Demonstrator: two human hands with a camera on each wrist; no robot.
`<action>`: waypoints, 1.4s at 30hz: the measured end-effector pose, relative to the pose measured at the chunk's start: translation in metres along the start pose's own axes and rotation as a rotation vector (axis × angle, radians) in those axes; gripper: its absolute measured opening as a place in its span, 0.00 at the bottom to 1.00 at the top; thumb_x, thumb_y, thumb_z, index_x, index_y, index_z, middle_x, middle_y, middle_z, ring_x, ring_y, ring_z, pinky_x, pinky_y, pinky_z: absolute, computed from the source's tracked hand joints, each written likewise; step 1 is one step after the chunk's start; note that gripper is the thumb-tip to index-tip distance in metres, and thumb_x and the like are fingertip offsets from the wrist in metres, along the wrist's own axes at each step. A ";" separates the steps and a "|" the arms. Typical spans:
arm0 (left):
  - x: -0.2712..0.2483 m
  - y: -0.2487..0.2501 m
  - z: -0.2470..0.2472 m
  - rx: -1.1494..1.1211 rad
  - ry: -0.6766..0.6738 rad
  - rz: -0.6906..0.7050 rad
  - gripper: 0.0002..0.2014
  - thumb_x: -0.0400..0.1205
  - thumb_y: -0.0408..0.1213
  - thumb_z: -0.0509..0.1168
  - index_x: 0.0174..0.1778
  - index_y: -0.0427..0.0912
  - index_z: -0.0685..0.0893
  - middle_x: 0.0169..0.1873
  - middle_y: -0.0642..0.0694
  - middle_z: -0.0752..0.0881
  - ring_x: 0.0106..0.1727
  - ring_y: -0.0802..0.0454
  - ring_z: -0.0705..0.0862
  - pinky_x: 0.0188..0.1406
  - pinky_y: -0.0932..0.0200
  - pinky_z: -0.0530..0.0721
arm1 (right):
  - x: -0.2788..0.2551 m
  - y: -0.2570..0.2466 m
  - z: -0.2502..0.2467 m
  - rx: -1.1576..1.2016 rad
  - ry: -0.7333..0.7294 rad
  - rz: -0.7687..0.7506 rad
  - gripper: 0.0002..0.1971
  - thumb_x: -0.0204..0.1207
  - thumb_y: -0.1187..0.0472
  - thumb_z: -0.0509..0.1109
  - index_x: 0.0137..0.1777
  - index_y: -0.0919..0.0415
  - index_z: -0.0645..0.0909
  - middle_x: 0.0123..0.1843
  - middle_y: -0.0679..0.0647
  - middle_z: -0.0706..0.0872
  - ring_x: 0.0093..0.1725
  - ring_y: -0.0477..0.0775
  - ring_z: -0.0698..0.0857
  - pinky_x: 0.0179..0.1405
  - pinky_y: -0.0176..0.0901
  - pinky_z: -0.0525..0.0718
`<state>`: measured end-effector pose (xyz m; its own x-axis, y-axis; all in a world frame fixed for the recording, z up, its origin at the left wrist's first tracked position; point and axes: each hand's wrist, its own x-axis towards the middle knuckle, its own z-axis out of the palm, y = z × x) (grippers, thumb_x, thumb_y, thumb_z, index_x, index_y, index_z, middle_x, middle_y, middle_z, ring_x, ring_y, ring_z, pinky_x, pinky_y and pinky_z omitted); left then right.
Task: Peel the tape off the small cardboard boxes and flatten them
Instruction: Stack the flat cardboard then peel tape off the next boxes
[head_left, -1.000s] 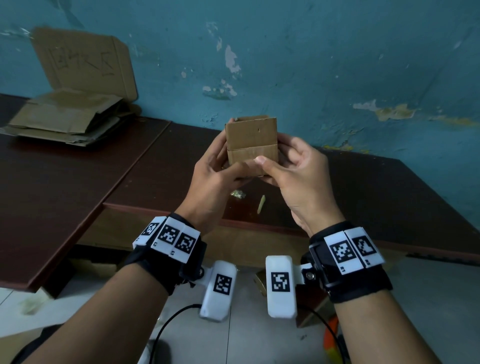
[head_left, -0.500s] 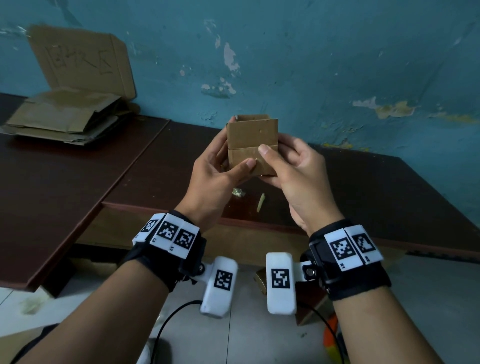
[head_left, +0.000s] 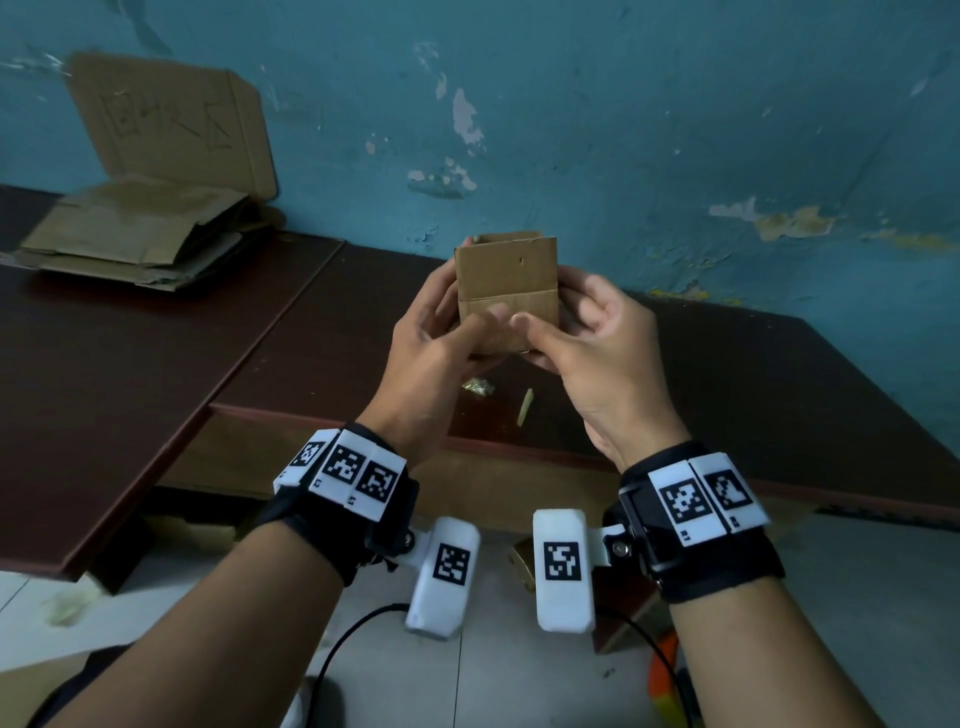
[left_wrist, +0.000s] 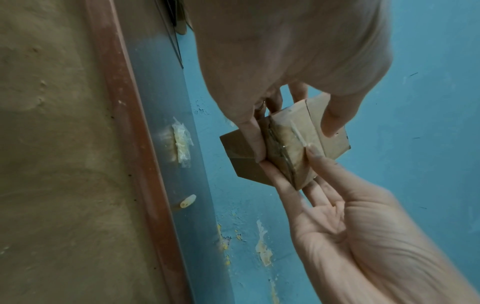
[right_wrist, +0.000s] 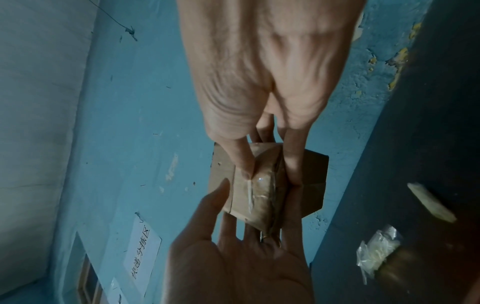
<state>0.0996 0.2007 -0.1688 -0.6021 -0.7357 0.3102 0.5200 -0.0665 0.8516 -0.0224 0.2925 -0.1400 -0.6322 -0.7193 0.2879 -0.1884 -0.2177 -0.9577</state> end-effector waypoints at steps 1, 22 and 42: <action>0.000 0.000 0.002 0.003 0.018 0.004 0.23 0.90 0.31 0.71 0.82 0.49 0.80 0.73 0.43 0.89 0.74 0.37 0.89 0.62 0.44 0.91 | 0.000 0.000 0.000 0.005 -0.007 0.002 0.31 0.79 0.75 0.84 0.81 0.65 0.81 0.69 0.56 0.95 0.65 0.53 0.96 0.66 0.63 0.96; 0.006 -0.011 -0.006 0.045 -0.049 0.065 0.41 0.84 0.17 0.73 0.92 0.44 0.69 0.80 0.42 0.85 0.80 0.37 0.85 0.75 0.35 0.88 | -0.002 0.000 0.001 -0.040 0.067 -0.030 0.23 0.84 0.61 0.83 0.77 0.61 0.85 0.65 0.53 0.97 0.64 0.53 0.97 0.66 0.66 0.95; 0.005 -0.008 -0.004 0.034 -0.040 0.056 0.33 0.89 0.22 0.68 0.92 0.40 0.68 0.80 0.36 0.83 0.80 0.35 0.85 0.69 0.42 0.92 | -0.001 -0.007 -0.007 -0.009 -0.037 0.036 0.36 0.75 0.81 0.82 0.83 0.64 0.79 0.72 0.57 0.93 0.69 0.53 0.95 0.72 0.64 0.93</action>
<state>0.0944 0.1951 -0.1758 -0.5968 -0.7100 0.3739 0.5330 -0.0025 0.8461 -0.0261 0.2994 -0.1337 -0.6107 -0.7502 0.2533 -0.1730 -0.1858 -0.9672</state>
